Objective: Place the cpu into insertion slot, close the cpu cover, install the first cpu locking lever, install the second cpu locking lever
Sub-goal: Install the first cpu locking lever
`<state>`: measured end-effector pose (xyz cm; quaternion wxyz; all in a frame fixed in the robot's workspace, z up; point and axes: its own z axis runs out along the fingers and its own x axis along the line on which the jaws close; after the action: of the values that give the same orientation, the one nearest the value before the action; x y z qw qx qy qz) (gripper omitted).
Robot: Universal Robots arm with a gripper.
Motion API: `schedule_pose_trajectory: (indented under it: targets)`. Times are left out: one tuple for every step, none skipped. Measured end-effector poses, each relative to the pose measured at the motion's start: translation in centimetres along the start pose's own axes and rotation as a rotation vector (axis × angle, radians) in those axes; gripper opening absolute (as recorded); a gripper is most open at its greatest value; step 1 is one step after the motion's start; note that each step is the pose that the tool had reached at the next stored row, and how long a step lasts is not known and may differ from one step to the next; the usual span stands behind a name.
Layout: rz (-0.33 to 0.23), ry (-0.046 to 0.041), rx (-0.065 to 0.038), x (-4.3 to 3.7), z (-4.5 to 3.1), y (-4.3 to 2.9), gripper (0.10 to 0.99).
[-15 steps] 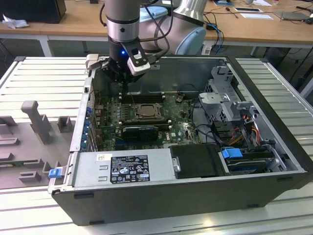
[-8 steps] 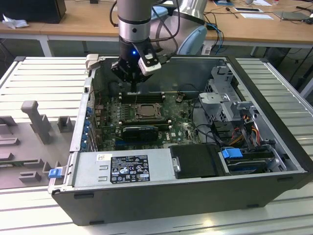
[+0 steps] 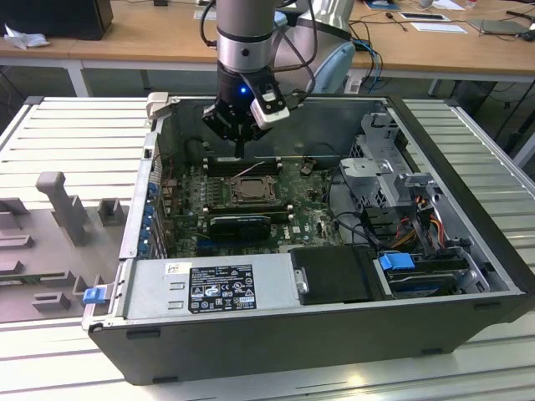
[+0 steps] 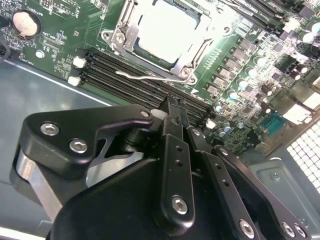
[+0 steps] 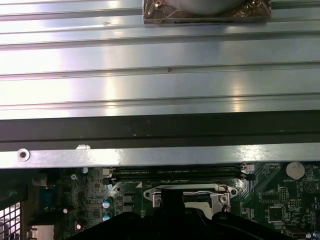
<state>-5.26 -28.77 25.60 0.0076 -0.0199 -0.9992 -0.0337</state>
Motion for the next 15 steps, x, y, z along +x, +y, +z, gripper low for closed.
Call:
schedule_pose_trajectory:
  targets:
    - [0.0,0.0,0.0,-0.03,0.0,0.0,0.106]
    - [0.0,0.0,0.0,-0.05,0.0,0.0,0.106]
    - [0.0,0.0,0.0,-0.08,0.0,0.0,0.106]
    - [0.0,0.0,0.0,-0.11,0.0,0.0,0.106]
    - [0.0,0.0,0.0,-0.14,0.0,0.01,0.106]
    - [0.0,0.0,0.0,-0.17,0.0,0.01,0.106]
    - [0.0,0.0,0.0,-0.19,0.0,0.01,0.106]
    - [0.0,0.0,0.0,-0.22,0.0,0.01,0.106]
    - [0.0,0.0,0.0,-0.26,0.01,0.01,0.106]
    - [0.0,0.0,0.0,-0.3,0.01,0.01,0.106]
    - [0.0,0.0,0.0,-0.34,0.01,0.01,0.106]
    - [0.0,0.0,0.0,-0.38,0.01,0.01,0.106]
    - [0.0,0.0,0.0,-0.41,0.01,0.02,0.106]
    - [0.0,0.0,0.0,-0.47,0.01,0.02,0.106]
    - [0.0,0.0,0.0,-0.52,0.01,0.02,0.106]
